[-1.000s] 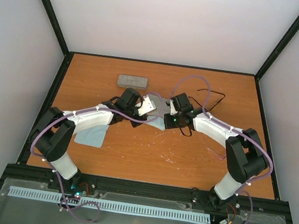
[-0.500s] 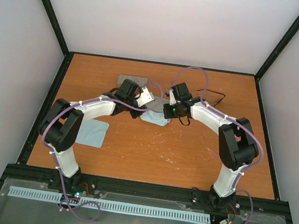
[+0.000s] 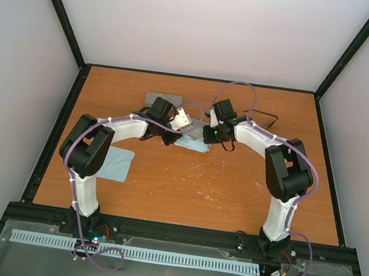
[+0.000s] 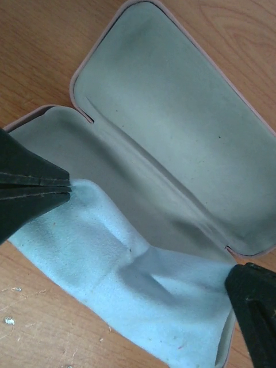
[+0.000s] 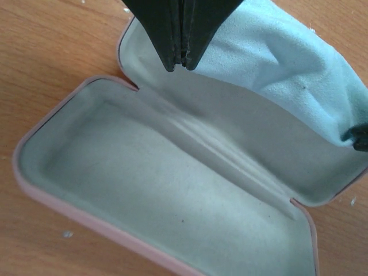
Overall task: Organize the sunglasses
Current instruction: Place the glasses cleaning cloth in the sunglasses case.
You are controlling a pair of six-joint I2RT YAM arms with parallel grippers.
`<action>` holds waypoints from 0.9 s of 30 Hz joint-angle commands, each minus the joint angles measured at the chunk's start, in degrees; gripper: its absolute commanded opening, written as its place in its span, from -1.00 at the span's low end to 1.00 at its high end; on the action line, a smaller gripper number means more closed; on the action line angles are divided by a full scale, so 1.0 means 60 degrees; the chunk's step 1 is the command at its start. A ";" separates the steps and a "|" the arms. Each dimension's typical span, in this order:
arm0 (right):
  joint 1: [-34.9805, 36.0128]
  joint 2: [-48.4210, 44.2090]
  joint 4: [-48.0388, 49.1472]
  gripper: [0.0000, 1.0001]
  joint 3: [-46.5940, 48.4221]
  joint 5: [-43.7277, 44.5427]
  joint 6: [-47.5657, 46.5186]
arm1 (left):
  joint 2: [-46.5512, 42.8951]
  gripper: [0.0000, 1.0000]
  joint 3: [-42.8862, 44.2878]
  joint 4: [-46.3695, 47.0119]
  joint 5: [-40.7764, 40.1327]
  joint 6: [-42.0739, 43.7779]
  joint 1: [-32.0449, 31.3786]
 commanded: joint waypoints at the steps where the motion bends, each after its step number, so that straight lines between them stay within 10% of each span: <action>1: -0.0119 0.0128 0.0168 -0.94 0.0300 0.0118 0.0023 | 0.0195 -0.99 0.0588 -0.0141 0.0303 0.0217 0.0146; 27: -0.0142 0.1034 0.0111 -0.94 0.0794 0.0824 0.0256 | 0.1323 -0.99 0.1329 -0.0047 0.0321 0.0609 0.0399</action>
